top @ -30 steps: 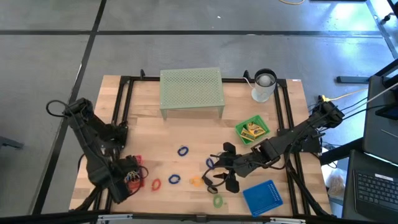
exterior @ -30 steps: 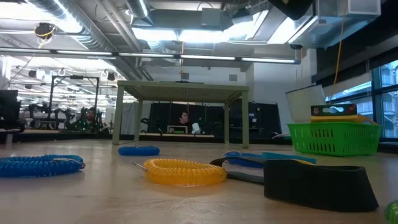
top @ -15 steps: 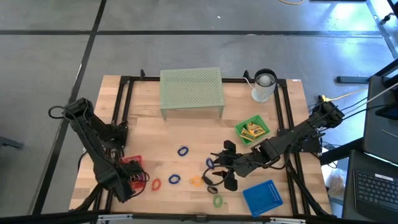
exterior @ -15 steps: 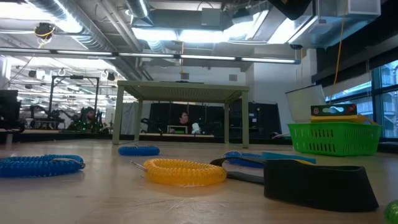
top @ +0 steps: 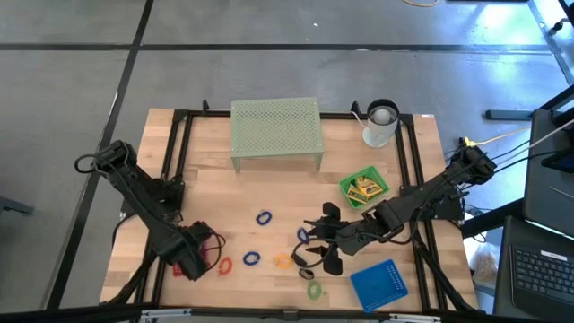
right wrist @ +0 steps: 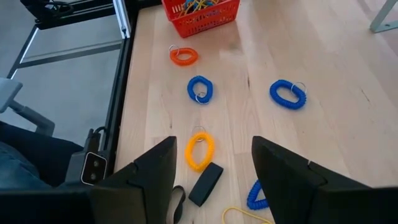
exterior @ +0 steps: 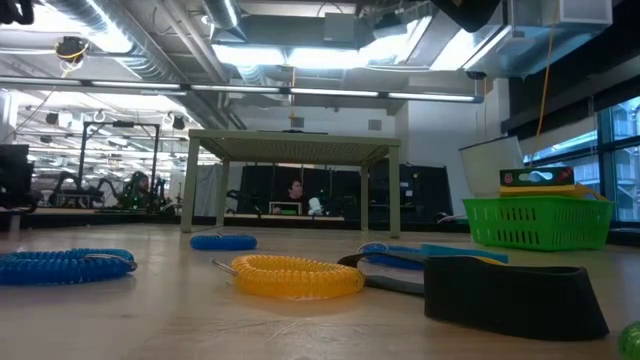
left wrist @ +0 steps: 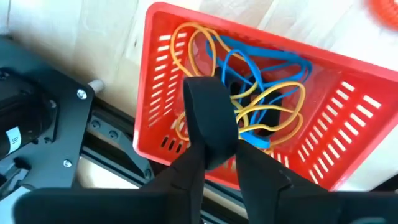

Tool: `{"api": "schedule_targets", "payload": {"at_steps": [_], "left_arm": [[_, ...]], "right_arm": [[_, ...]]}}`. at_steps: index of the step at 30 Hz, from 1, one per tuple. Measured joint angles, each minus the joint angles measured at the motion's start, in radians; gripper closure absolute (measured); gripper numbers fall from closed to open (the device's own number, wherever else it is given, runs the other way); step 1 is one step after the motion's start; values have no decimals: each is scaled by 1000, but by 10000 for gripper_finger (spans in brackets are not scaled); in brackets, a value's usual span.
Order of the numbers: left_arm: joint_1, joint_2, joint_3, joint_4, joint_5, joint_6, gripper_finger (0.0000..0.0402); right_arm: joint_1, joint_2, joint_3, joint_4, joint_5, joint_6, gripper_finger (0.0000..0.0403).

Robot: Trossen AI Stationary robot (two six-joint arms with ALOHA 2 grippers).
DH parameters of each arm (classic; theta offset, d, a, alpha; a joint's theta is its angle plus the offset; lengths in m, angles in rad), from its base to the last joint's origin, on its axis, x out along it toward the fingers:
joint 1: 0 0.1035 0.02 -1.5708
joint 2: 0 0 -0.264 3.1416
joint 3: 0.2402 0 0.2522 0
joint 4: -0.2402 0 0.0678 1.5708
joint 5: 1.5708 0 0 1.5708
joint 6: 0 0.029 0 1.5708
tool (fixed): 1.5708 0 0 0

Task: Pick & Place Office Desk Supplies
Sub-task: Put the black rubber band into the red bin, then put the blue spring rubber band into the blue bin

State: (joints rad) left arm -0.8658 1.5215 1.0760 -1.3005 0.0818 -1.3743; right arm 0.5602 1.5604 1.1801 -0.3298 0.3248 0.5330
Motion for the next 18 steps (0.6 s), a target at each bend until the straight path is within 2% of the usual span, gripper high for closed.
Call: {"api": "schedule_targets", "payload": {"at_steps": [14,18], "left_arm": [[18,0,0,0,0,-1,260],[39,0,0,0,0,-4,256]], "right_arm": [[0,0,0,0,1,-1,192],[-1,0,0,0,46,0,192]]}}
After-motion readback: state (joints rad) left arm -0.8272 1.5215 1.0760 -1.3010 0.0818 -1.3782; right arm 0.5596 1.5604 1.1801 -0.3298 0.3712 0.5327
